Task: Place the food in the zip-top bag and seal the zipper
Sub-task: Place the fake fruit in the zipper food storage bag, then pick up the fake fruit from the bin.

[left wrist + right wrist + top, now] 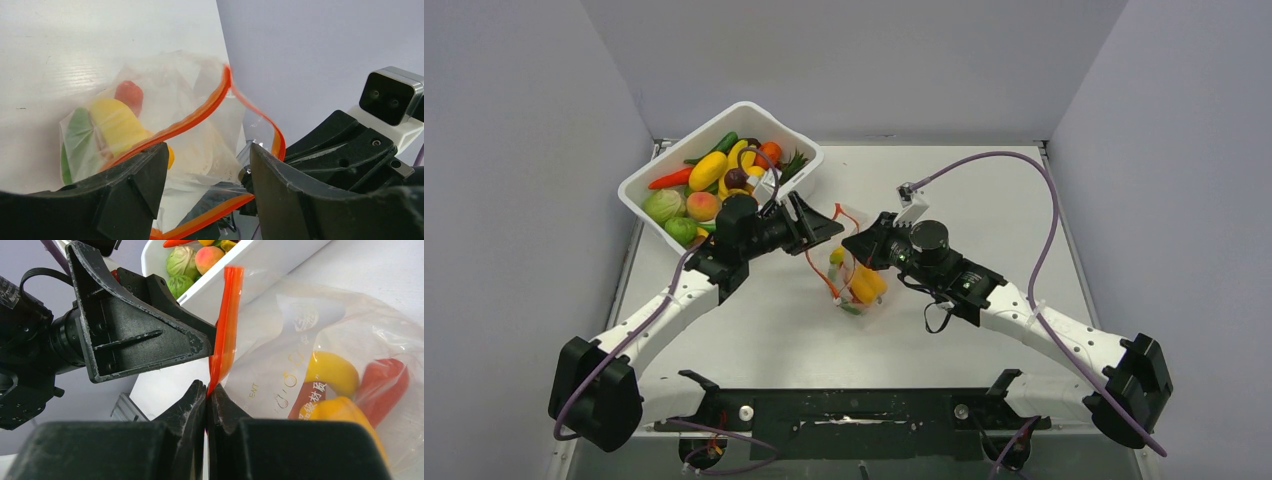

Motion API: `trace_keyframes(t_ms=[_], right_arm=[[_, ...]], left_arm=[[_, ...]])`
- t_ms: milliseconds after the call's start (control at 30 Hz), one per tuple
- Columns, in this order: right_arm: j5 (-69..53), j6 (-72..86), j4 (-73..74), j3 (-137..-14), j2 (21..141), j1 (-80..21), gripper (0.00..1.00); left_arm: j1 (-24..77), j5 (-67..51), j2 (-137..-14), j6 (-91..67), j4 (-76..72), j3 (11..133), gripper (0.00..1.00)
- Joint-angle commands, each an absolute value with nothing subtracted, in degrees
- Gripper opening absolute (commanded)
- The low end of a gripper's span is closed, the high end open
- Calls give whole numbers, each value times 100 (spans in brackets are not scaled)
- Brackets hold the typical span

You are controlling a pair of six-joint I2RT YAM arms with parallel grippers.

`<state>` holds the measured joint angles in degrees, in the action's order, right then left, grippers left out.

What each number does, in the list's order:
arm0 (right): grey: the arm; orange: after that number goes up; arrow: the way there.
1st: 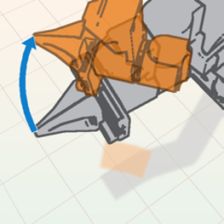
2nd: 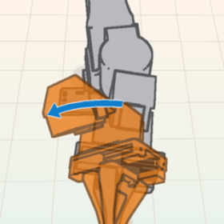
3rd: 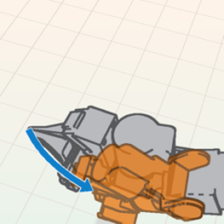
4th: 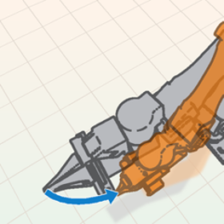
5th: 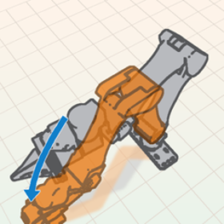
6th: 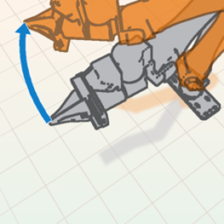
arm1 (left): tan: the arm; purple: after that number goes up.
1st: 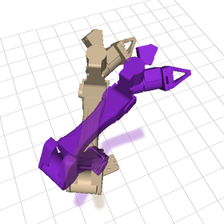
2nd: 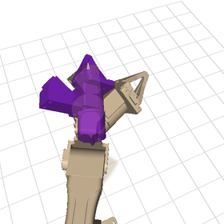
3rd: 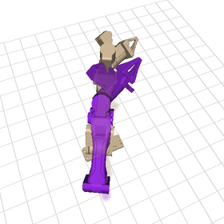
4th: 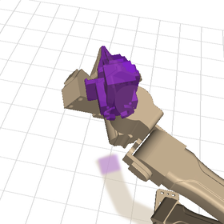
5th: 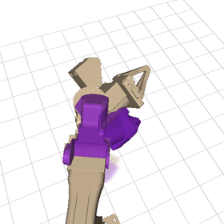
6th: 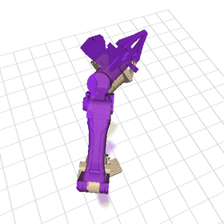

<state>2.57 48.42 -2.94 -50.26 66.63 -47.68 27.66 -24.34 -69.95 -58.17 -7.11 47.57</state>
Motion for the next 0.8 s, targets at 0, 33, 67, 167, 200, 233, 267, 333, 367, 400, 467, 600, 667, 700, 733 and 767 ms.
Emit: trace_keyframes(t_ms=[0, 33, 67, 167, 200, 233, 267, 333, 367, 400, 467, 600, 667, 700, 733, 767], right_arm=[[414, 4777, -590, -5190, 6441, -4793, 0], [435, 4775, -580, -5186, 6433, -4790, 0], [461, 4773, -572, -5181, 6416, -4789, 0], [528, 4764, -522, -5169, 6354, -4790, 0], [558, 4757, -498, -5166, 6332, -4788, 0], [593, 4751, -460, -5168, 6306, -4783, 0], [637, 4742, -434, -5168, 6269, -4777, 0], [780, 4694, -342, -5168, 6174, -4782, 0], [858, 4667, -295, -5161, 6125, -4781, 0], [940, 4641, -245, -5155, 6062, -4783, 0], [1117, 4580, -155, -5138, 5946, -4776, 0], [1294, 4541, -131, -5050, 5749, -4772, 0], [1305, 4523, -104, -5058, 5716, -4765, 0], [1300, 4518, -85, -5068, 5708, -4758, 0], [1301, 4506, -69, -5080, 5700, -4763, 0], [1297, 4498, -70, -5080, 5692, -4764, 0]], left_arm=[[2758, -2465, -6838, -5573, -964, 4973, 60], [2759, -2438, -6827, -5501, -886, 5012, 60], [2760, -2390, -6810, -5407, -795, 5057, 60], [2759, -2319, -6765, -5084, -517, 5231, 60], [2759, -2277, -6753, -4922, -374, 5322, 60], [2760, -2217, -6744, -4751, -185, 5425, 60], [2755, -2149, -6739, -4576, -4, 5548, 60], [2756, -1931, -6720, -4185, 453, 5810, 60], [2759, -1782, -6715, -3959, 689, 5962, 59], [2752, -1595, -6715, -3745, 939, 6107, 59], [2753, -1112, -6715, -3295, 1346, 6363, 59], [2614, -302, -6793, -2691, 1848, 6756, 56], [2411, -244, -6883, -2481, 2001, 6925, 53], [2269, -224, -6957, -2430, 2069, 6994, 51], [2103, -199, -7020, -2386, 2137, 7056, 48], [1916, -200, -7088, -2337, 2178, 7109, 46]])
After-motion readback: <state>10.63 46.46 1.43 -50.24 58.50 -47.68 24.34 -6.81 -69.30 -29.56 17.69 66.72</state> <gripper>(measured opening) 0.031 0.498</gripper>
